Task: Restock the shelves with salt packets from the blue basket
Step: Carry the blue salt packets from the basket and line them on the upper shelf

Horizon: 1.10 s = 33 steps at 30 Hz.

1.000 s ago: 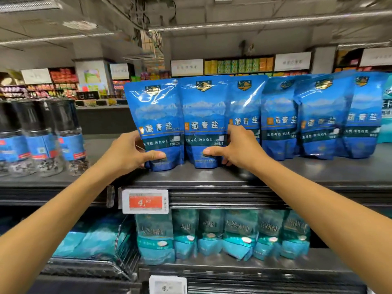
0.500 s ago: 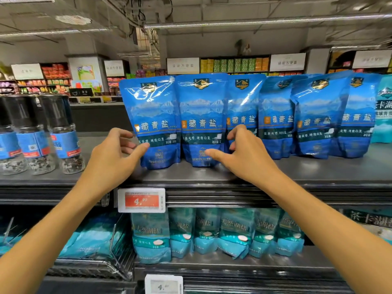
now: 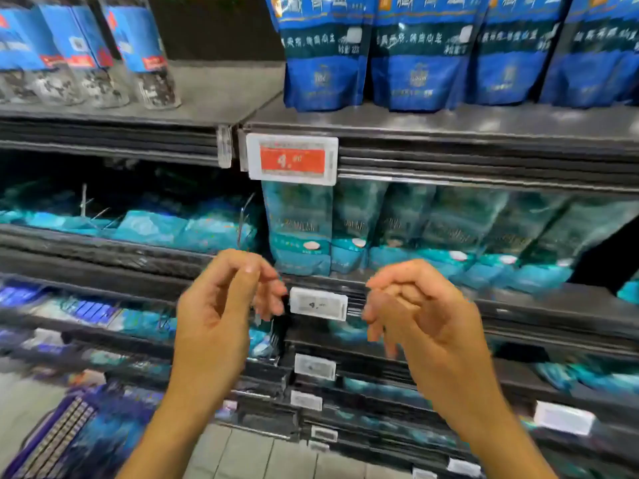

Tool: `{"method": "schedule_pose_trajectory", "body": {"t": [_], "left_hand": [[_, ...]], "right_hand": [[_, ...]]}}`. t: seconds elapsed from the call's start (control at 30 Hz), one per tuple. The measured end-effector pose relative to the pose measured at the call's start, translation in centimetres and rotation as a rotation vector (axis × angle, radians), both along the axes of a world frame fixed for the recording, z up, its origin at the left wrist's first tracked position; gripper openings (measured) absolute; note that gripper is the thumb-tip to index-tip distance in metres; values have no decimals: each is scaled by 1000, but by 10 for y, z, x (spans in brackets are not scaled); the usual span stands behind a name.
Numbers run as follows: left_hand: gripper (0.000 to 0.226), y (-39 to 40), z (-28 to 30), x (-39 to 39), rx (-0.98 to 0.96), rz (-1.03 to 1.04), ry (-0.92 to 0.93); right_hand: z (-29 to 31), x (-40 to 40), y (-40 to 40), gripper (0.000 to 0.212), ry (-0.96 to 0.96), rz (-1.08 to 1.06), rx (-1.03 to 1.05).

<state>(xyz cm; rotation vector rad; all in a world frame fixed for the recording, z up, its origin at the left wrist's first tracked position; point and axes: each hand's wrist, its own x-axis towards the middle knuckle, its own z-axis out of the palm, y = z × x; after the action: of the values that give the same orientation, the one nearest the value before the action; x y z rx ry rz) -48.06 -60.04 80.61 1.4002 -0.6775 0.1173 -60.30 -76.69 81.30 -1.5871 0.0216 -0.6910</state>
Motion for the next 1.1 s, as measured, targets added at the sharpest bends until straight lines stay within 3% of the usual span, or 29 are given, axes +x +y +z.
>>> {"method": "schedule_pose_trajectory", "body": {"t": [0.13,0.27,0.37,0.63,0.73,0.97,1.1], "left_hand": [[36,22,-94,-25,107,60,281],[33,57,-174,-59,216,142,537],[30,84,-209,-84,243,251,660],[36,126,-242,-163,306,535,784],[33,144,-247,-201,236,659,936],[32,215,-263,-271,127,1015,1080],[32,255,-280,-293,111,1159,1135]], "right_hand": [[-87,-15,17,8,259,30,154],[-160,-44,27,39,473,40,181],[-191,-60,39,34,595,113,170],[-247,-104,71,28,846,251,127],[-259,-102,90,27,920,381,7],[-258,-46,169,40,970,708,-98],[-250,4,229,26,985,833,-57]]}}
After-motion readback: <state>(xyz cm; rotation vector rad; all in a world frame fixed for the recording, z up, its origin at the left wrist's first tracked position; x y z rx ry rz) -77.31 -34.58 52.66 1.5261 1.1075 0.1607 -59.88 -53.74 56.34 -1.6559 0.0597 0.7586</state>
